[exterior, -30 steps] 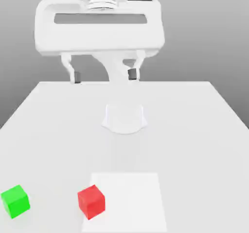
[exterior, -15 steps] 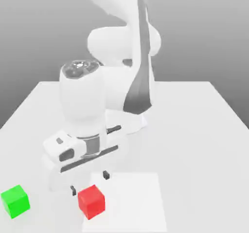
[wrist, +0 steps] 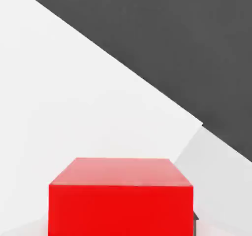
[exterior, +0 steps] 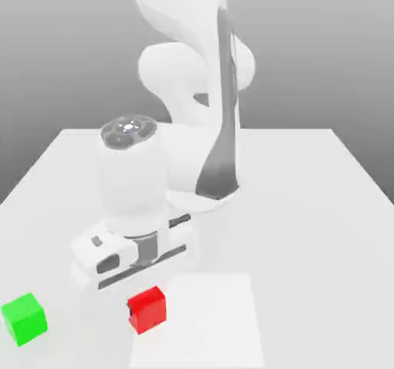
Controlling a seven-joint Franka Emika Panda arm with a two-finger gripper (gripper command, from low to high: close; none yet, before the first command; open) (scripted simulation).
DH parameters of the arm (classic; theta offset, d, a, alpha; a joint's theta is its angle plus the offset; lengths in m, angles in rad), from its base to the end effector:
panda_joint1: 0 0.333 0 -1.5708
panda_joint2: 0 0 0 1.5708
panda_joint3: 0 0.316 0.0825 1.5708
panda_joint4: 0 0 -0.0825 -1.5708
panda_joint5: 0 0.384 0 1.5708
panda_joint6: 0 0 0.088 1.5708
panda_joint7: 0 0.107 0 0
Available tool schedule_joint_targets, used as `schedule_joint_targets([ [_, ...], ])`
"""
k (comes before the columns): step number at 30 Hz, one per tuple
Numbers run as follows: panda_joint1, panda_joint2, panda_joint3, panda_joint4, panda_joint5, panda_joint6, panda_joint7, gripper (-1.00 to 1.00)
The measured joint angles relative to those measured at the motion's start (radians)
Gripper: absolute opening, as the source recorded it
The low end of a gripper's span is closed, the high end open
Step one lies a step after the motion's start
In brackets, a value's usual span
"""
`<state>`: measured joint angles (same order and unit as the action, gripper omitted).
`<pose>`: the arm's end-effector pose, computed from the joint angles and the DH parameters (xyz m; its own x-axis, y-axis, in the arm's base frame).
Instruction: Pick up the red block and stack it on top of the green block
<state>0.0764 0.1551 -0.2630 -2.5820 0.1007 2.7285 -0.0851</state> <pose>0.4358 -0.0899 0.2067 0.9818 -0.1897 -0.0015 -0.1897 -0.9818 -0.0002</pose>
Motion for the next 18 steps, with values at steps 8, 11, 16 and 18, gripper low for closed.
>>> schedule_joint_targets([
  [8,-0.115,0.033,-0.181,0.152,0.056,-0.137,0.316,-1.00],
  [11,-0.158,0.079,-0.216,0.199,0.105,-0.147,0.380,-1.00],
  [16,-0.217,0.205,-0.152,0.217,0.222,-0.053,0.314,1.00],
  [18,-0.217,0.205,-0.152,0.217,0.222,-0.053,0.314,1.00],
])
